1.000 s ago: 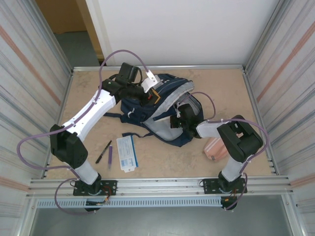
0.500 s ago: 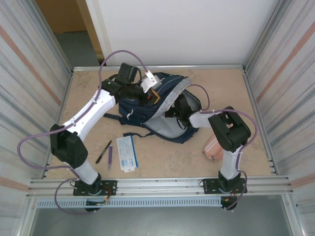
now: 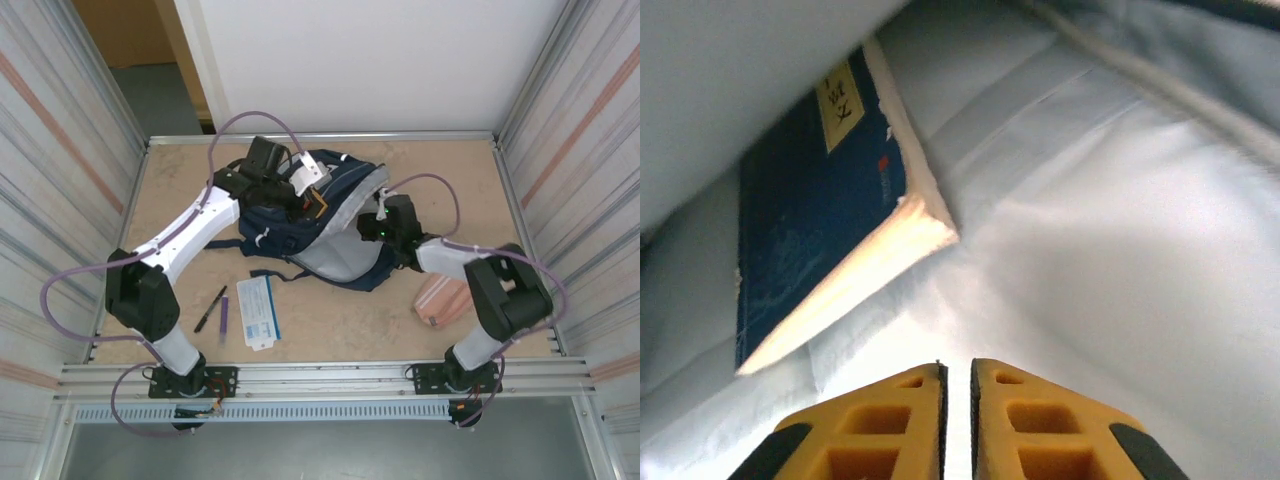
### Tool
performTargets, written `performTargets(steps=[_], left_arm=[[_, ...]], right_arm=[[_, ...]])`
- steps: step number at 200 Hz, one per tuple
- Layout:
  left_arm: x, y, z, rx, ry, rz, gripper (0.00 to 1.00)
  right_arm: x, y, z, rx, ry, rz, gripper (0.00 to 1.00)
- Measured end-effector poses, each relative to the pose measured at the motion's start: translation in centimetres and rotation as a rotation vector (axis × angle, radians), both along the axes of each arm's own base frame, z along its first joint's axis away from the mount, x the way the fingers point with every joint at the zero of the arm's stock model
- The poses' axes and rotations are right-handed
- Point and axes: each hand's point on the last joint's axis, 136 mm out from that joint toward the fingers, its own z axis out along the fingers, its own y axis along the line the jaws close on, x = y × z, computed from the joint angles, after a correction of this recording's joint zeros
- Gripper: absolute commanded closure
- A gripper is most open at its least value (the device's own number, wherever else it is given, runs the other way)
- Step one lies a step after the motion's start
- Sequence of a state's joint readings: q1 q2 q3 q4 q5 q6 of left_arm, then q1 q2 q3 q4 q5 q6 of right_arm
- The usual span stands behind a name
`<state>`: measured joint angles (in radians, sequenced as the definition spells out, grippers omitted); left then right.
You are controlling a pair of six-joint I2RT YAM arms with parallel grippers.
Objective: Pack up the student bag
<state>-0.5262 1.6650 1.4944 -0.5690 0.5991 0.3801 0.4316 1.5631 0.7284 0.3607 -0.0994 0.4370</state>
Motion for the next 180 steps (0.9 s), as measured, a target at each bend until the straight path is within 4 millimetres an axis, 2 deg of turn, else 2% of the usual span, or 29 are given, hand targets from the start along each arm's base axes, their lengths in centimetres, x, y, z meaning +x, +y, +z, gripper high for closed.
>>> performTargets(steps=[12, 18, 28, 35, 74, 79, 84, 96, 118, 144, 166, 180], left_arm=[[-0.1, -0.2, -1.0, 0.017, 0.014, -0.001, 0.99], [0.0, -0.3, -1.5, 0.025, 0.020, -0.002, 0.92], [0.0, -0.6, -2.2, 0.041, 0.023, -0.009, 0.75], [-0.1, -0.8, -2.8, 0.051, 0.027, -0.020, 0.69], [0.6, -1.4, -6.0, 0.167, 0.060, 0.042, 0.62], [0.7, -1.1, -6.2, 0.175, 0.076, 0.062, 0.56], [0.8, -0.9, -6.4, 0.181, 0.091, 0.090, 0.39], [1.4, 0.0, -6.5, 0.190, 0.127, 0.181, 0.36], [1.5, 2.5, -7.3, 0.187, 0.241, 0.364, 0.38], [0.9, 7.7, -10.0, 0.173, 0.501, 0.637, 0.39], [0.8, 13.2, -13.8, 0.166, 0.698, 0.881, 0.37], [-0.1, 15.2, -15.8, 0.180, 0.783, 0.981, 0.36]], right_arm=[[-0.8, -1.2, 1.0, 0.015, -0.004, -0.009, 0.82], [-1.3, -1.8, 1.7, 0.023, -0.006, -0.015, 0.80], [-2.0, -2.8, 2.7, 0.028, -0.012, -0.031, 0.75], [-2.6, -3.5, 3.5, 0.033, -0.015, -0.042, 0.74], [-6.3, -5.3, 8.7, 0.070, -0.063, -0.060, 0.73], [-6.7, -5.4, 9.2, 0.073, -0.065, -0.056, 0.73], [-7.0, -5.4, 9.5, 0.075, -0.064, -0.050, 0.72], [-7.8, -5.1, 10.1, 0.072, -0.060, -0.018, 0.70], [-9.6, -2.7, 10.8, 0.027, -0.041, 0.115, 0.65], [-11.5, 2.1, 10.9, -0.044, -0.015, 0.300, 0.59], [-13.1, 5.4, 9.4, -0.105, 0.010, 0.411, 0.52], [-13.9, 6.5, 7.8, -0.144, 0.043, 0.445, 0.50]])
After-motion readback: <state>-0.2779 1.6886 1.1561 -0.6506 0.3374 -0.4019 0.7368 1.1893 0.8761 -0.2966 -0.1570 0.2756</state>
